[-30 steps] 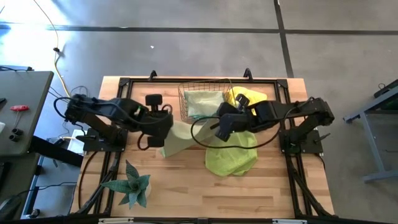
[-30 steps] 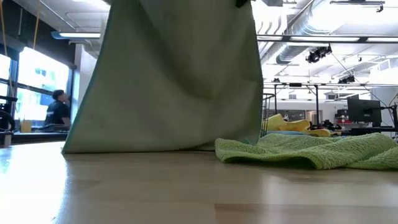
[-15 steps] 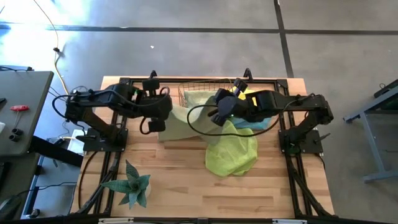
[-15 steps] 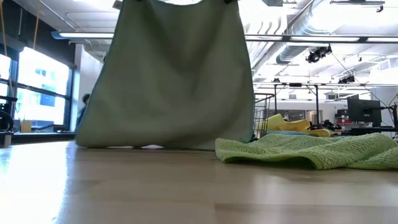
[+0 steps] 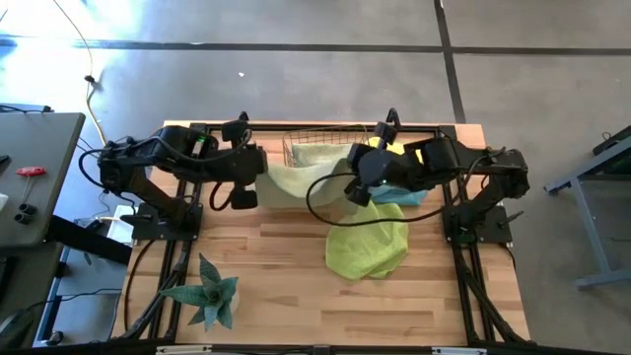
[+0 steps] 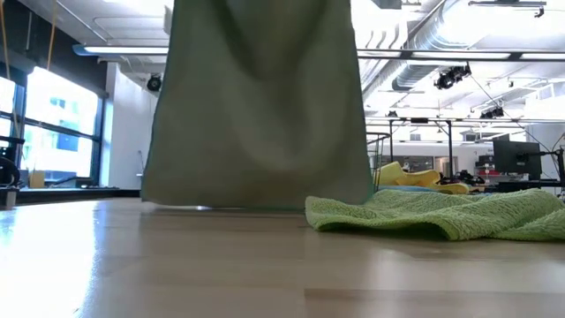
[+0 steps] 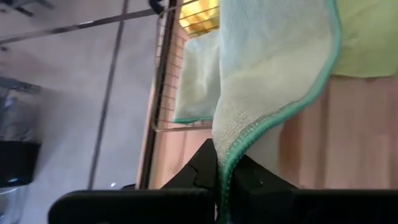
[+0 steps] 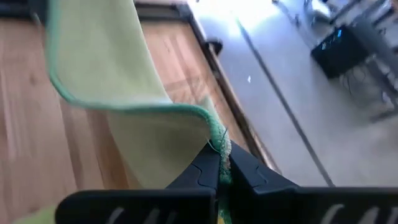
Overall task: Fold microfiber towels
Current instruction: Fold the light green towel
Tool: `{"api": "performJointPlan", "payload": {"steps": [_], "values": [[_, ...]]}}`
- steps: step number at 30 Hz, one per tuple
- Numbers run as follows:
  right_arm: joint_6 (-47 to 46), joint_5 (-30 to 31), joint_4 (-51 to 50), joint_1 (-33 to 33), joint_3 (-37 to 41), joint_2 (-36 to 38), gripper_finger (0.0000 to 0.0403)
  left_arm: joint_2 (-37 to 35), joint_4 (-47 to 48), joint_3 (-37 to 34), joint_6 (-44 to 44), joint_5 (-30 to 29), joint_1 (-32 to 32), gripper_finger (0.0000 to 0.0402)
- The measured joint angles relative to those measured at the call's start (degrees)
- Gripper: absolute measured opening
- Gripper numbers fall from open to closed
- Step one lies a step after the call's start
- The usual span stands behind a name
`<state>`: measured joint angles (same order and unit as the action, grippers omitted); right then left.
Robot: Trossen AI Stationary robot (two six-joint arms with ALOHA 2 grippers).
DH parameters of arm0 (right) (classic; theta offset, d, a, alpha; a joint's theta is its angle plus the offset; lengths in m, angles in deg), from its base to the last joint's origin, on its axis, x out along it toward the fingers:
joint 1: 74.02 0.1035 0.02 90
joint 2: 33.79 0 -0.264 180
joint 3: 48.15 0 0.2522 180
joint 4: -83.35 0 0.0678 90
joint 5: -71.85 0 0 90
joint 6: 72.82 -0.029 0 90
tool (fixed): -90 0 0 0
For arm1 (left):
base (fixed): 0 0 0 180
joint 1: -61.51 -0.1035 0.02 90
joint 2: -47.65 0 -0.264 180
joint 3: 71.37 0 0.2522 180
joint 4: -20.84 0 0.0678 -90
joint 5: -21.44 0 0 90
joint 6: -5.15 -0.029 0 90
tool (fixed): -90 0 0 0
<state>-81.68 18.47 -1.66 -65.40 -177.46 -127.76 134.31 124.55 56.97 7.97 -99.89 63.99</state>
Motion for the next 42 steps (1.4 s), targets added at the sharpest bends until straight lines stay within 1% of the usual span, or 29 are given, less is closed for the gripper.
{"api": "performJointPlan", "payload": {"steps": [4, 6, 9, 17, 23, 26, 28, 30, 31, 33, 36, 38, 42], "values": [[-4.52, 1.27, -5.65, 0.0, 0.08, 0.0, 0.0, -0.89, 0.08, 0.22, 1.54, 2.08, 0.0, 0.0], [-4.93, 2.53, -6.2, 0.0, 0.09, 0.0, 0.0, -1.15, 0.06, 0.2, 1.95, 2.88, 0.0, 0.0], [-4.31, 2.73, -6.33, 0.0, 0.09, 0.0, 0.0, -1.32, 0.06, 0.2, 1.0, 2.77, -0.02, 0.0], [-1.13, 7.26, -5.61, -3.83, 0.09, 0.0, 0.0, -1.25, 0.06, 0.16, -3.05, -1.58, -2.68, 0.0], [1.81, 9.51, -3.8, -4.72, 0.09, 0.0, 0.0, -1.26, 0.06, 0.16, -2.71, -4.21, -3.22, 0.0], [1.89, 9.7, -3.91, -4.07, 0.09, 0.0, 0.0, -1.55, 0.06, 0.16, -0.41, -3.01, -2.86, 0.0], [0.51, 6.05, -4.54, -3.29, 0.09, 0.0, 0.0, -1.65, 0.06, 0.16, 2.68, 0.86, -2.33, 0.0], [-2.59, -0.43, -6.21, -2.42, 0.09, 0.0, 0.0, -1.65, -0.07, -0.12, 6.53, 6.71, -1.49, 0.0], [-4.65, -3.53, -7.37, -1.91, 0.11, -0.06, 0.0, -1.67, -0.25, -0.89, 8.03, 9.11, -0.83, 0.0], [-8.92, -7.82, -10.47, -0.58, 0.11, -0.81, 0.0, -1.76, -0.87, -4.11, 10.89, 11.69, 1.05, 0.0], [-13.6, -10.26, -16.05, 2.52, 0.15, -2.59, 0.0, -1.58, -4.13, -11.87, 15.39, 13.6, 4.62, 0.0], [-16.48, -11.17, -18.39, 5.08, 0.16, -3.7, 0.0, -1.54, -8.8, -17.32, 18.12, 14.97, 7.07, 0.0], [-20.56, -13.54, -17.89, 10.72, 0.17, -5.36, 0.0, -1.52, -20.13, -25.1, 22.63, 17.42, 11.94, 0.0]]}}
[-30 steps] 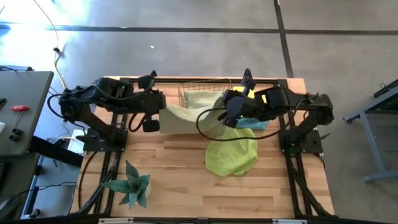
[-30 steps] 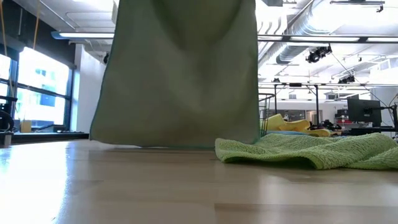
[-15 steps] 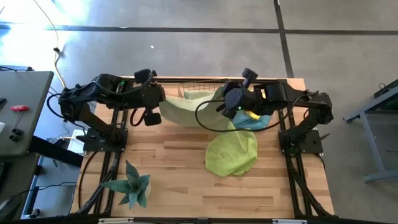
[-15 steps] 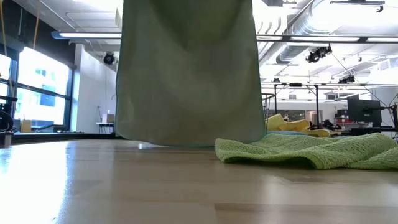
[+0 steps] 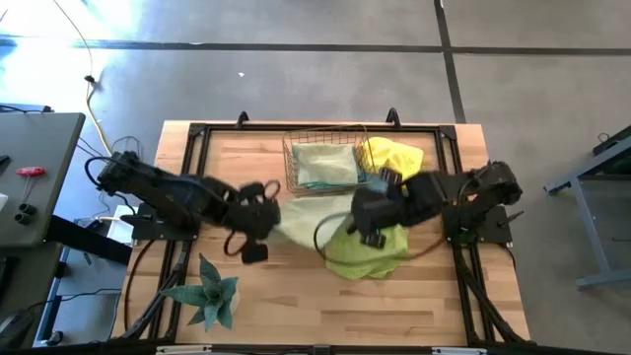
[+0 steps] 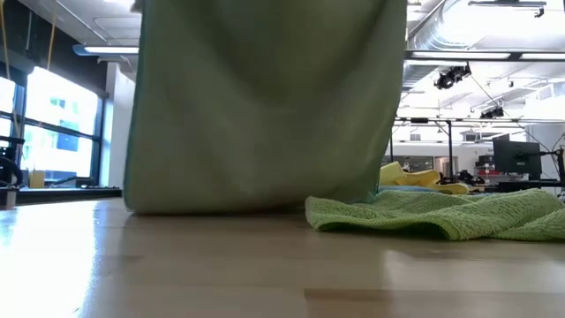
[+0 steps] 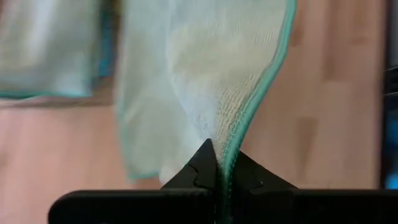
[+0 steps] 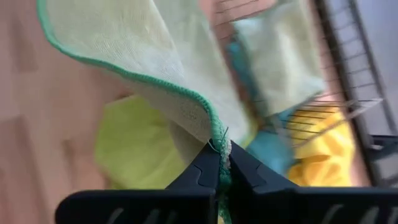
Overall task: Fold microfiber towels
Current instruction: Fold the light green towel
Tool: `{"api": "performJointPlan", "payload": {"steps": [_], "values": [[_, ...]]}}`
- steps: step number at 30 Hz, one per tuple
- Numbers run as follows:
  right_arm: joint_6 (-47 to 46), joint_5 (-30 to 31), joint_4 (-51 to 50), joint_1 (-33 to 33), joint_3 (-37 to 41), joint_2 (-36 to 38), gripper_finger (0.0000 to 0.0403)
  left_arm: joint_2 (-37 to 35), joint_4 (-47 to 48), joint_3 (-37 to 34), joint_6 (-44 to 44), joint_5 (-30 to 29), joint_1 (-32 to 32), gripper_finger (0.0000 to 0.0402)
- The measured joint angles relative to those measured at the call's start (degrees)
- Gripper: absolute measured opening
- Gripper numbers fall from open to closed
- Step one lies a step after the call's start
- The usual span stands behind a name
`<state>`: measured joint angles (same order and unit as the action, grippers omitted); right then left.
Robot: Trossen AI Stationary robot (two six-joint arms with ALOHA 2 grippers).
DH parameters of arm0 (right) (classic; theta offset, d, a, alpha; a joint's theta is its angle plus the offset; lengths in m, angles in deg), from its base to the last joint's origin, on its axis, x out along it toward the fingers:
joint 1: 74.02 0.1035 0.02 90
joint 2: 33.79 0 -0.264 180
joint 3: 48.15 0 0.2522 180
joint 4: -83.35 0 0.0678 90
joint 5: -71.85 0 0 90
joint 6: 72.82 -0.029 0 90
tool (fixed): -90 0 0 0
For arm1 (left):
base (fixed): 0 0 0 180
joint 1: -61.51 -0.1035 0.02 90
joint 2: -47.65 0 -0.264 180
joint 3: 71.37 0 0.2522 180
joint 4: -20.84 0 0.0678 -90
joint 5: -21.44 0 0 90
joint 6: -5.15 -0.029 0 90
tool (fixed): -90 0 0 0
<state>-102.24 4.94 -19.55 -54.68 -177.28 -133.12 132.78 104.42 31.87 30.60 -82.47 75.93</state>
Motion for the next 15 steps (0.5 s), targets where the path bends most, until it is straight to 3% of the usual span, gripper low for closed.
{"api": "performJointPlan", "payload": {"steps": [9, 15], "values": [[-9.04, -0.55, -0.25, 8.85, 0.0, -7.54, 0.0, 1.25, -17.85, -9.84, 8.85, 1.68, 8.72, 0.0], [-13.69, -0.24, 2.0, 13.13, 0.02, -14.78, 0.0, 4.34, -21.87, -11.89, 9.96, 2.45, 12.44, 0.0]]}}
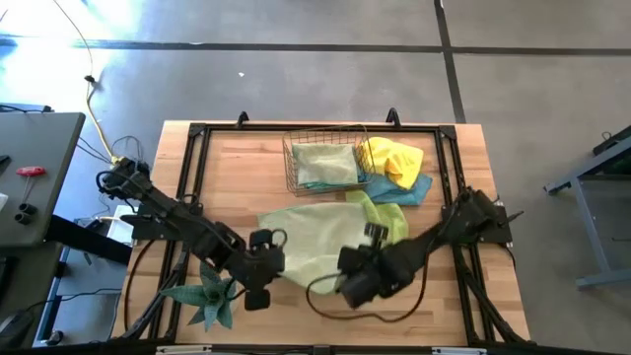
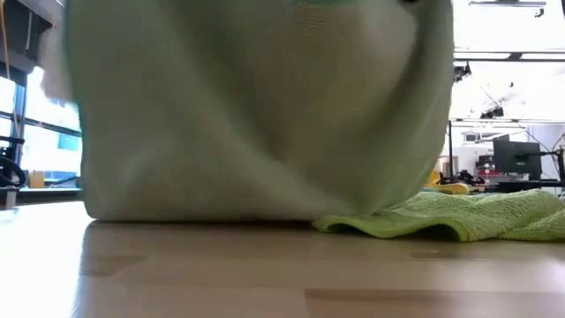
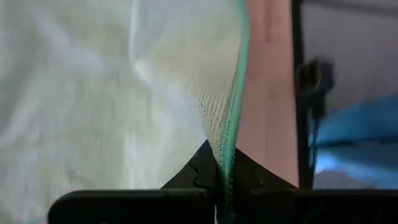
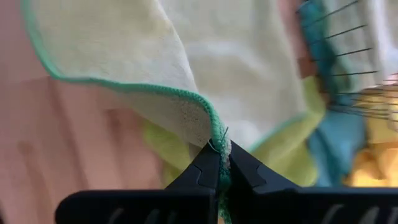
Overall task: Fold microfiber towels
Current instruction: Fold the light green towel
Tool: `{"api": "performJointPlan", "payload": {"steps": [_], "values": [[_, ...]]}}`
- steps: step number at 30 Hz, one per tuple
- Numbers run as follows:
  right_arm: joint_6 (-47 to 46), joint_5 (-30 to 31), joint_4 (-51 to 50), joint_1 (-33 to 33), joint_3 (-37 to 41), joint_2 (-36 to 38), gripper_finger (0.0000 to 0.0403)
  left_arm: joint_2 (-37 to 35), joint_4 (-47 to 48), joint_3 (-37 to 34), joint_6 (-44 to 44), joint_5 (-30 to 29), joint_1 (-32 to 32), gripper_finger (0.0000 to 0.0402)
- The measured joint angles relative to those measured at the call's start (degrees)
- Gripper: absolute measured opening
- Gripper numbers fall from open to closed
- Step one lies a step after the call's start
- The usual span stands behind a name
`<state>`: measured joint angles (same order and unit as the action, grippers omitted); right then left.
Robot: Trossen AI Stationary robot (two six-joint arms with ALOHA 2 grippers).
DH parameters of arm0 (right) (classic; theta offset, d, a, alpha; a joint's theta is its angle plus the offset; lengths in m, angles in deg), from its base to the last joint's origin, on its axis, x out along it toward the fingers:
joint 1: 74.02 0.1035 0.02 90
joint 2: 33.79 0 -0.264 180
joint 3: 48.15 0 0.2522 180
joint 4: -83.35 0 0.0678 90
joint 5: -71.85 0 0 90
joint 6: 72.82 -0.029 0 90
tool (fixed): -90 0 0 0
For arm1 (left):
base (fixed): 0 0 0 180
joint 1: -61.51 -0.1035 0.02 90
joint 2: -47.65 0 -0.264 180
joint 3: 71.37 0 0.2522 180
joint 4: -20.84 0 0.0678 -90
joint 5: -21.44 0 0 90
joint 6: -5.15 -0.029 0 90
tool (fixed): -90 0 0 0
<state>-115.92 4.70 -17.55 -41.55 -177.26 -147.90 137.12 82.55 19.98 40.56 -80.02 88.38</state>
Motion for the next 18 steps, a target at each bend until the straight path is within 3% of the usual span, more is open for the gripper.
{"api": "performJointPlan", "payload": {"steps": [8, 13, 18], "values": [[-3.73, -2.49, 3.76, 4.81, 0.18, -2.61, 0.0, 5.2, -2.69, 0.08, 0.72, 2.49, 3.37, 0.0], [-5.05, -10.31, 15.28, 6.84, 9.72, -2.96, 0.0, 7.77, -5.36, 0.01, 1.96, 5.27, 4.81, 0.0], [-5.97, -13.69, 30.21, 8.08, 21.17, -0.04, 0.0, 8.73, -6.63, -0.01, 3.94, 9.08, 4.99, 0.0]]}}
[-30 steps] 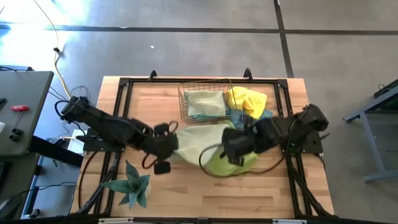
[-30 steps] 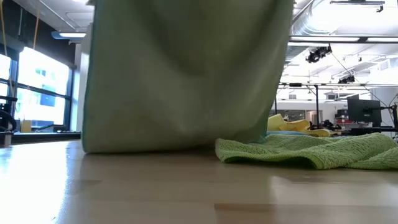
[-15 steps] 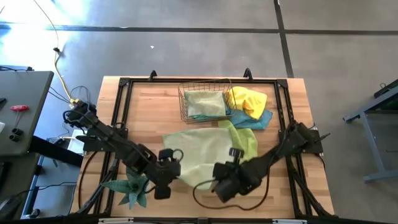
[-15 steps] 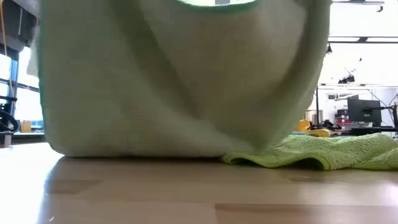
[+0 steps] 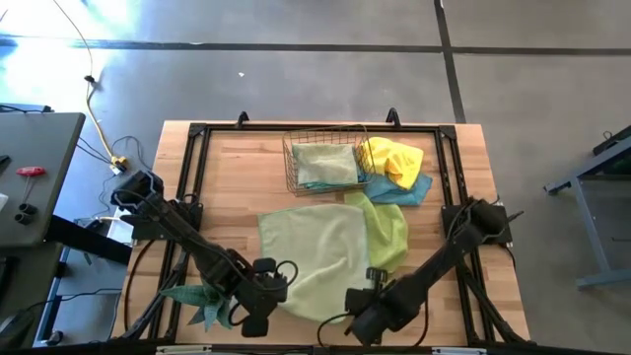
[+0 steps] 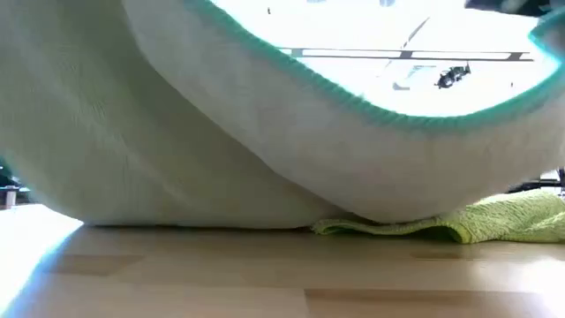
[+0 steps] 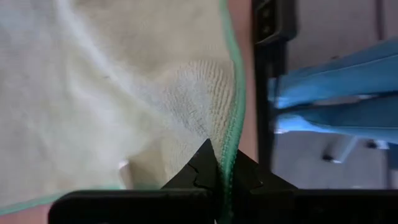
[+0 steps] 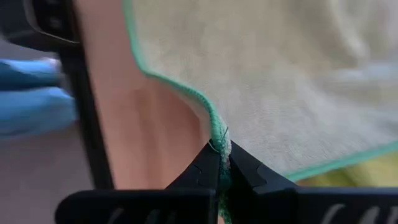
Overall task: Fold microfiber towels
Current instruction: Fold the light green towel
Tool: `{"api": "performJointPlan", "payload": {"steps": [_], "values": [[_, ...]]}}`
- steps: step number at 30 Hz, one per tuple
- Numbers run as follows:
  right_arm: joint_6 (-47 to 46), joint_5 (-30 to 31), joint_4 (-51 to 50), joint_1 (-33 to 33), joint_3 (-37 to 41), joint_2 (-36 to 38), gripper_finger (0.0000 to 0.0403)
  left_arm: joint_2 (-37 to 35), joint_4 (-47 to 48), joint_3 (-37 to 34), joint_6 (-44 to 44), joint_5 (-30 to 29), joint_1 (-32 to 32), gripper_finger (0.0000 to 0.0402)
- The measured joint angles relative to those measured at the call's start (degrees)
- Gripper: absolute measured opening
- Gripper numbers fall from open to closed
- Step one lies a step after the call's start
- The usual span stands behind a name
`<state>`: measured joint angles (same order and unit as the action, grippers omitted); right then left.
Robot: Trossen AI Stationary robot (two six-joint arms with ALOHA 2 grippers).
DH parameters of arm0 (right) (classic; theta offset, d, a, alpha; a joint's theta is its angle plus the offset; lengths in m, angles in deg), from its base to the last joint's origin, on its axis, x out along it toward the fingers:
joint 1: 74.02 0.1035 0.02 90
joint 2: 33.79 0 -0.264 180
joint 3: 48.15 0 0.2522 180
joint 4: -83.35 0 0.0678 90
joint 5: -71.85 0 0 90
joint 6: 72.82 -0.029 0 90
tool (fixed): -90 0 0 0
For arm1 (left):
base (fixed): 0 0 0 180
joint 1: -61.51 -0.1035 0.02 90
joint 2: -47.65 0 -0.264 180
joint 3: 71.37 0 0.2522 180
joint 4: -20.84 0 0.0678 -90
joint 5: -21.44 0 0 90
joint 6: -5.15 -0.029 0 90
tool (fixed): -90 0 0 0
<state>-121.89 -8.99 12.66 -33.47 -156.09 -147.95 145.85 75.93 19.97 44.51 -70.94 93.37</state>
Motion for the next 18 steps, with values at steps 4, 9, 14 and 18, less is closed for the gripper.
{"api": "performJointPlan", "payload": {"steps": [4, 9, 14, 18], "values": [[-2.31, -3.82, 16.48, -0.02, 13.96, 7.75, 0.0, 0.55, -0.45, 0.0, 1.43, 1.17, -0.4, 0.0], [-6.28, -4.1, 25.27, -1.68, 30.07, 20.0, 0.0, 1.44, -0.86, 0.04, 1.37, 1.64, -4.11, 0.0], [-8.96, -4.75, 28.83, -7.8, 42.81, 30.4, 0.0, 3.99, 0.81, 0.03, 3.51, 4.11, -9.68, 0.0], [-8.92, -3.53, 31.05, -13.81, 49.77, 36.04, 0.0, 4.93, 3.95, 0.02, 4.92, 4.41, -13.78, 0.0]]}}
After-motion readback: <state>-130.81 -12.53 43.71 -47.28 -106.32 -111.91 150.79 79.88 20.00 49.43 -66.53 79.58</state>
